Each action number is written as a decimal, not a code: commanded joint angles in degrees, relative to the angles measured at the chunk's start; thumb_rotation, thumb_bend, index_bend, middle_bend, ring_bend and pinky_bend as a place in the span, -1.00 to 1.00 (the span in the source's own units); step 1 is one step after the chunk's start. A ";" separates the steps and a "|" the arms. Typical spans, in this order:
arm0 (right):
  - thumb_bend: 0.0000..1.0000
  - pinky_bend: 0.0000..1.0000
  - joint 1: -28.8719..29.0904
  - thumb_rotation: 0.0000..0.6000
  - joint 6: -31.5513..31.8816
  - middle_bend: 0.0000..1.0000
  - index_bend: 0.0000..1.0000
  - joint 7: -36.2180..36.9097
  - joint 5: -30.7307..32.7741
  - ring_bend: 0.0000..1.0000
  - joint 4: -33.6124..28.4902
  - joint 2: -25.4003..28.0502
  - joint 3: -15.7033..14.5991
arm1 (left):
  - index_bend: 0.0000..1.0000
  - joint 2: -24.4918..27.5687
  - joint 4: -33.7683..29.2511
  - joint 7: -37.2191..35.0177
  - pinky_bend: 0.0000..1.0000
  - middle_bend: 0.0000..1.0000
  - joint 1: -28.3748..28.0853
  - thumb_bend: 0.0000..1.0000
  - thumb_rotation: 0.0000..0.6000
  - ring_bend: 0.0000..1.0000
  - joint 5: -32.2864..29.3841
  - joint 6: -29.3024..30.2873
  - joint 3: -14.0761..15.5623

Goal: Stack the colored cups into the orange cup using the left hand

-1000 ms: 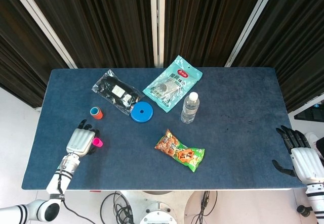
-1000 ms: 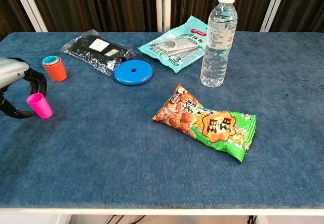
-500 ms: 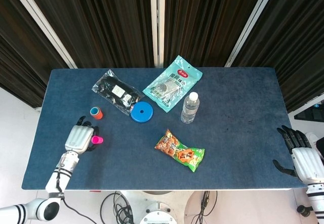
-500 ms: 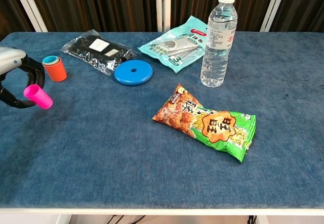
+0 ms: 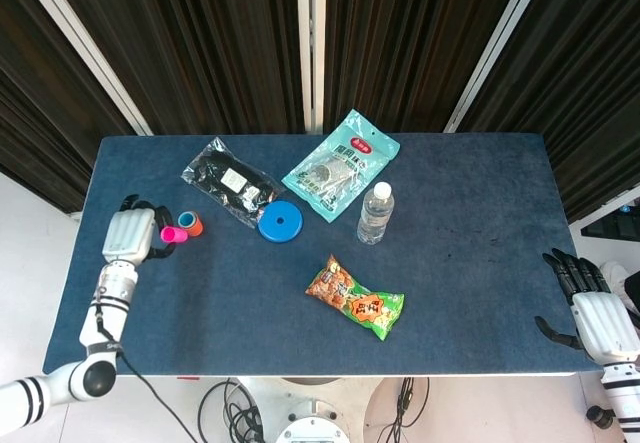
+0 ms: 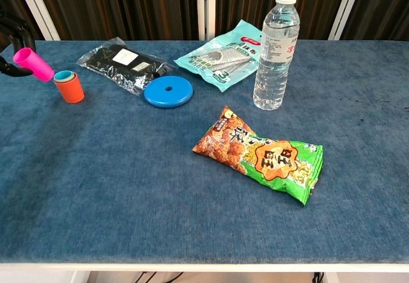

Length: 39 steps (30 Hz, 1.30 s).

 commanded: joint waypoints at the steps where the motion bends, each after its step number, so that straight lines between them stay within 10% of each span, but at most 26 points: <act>1: -0.58 -1.00 -0.18 1.00 0.45 -1.00 -1.00 0.14 -0.19 -1.00 -0.24 0.28 0.06 | 0.04 -3.32 6.54 1.25 -0.77 0.10 -3.40 -0.51 1.00 -0.50 -4.37 -1.92 -2.34; 27: -0.58 -1.00 -0.28 1.00 0.47 -1.00 -1.00 1.19 0.18 -1.00 0.04 1.10 0.23 | 0.00 -9.89 17.28 -0.33 -0.79 0.07 -6.26 -0.51 1.00 -0.50 -5.03 -4.22 -1.01; 39: -0.58 -1.00 -0.34 1.00 0.43 -1.00 -1.00 1.82 0.52 -1.00 0.50 1.08 0.38 | -0.83 -8.25 14.99 -3.54 -0.81 -0.67 -4.74 -0.56 1.00 -0.80 -2.12 -1.55 -1.41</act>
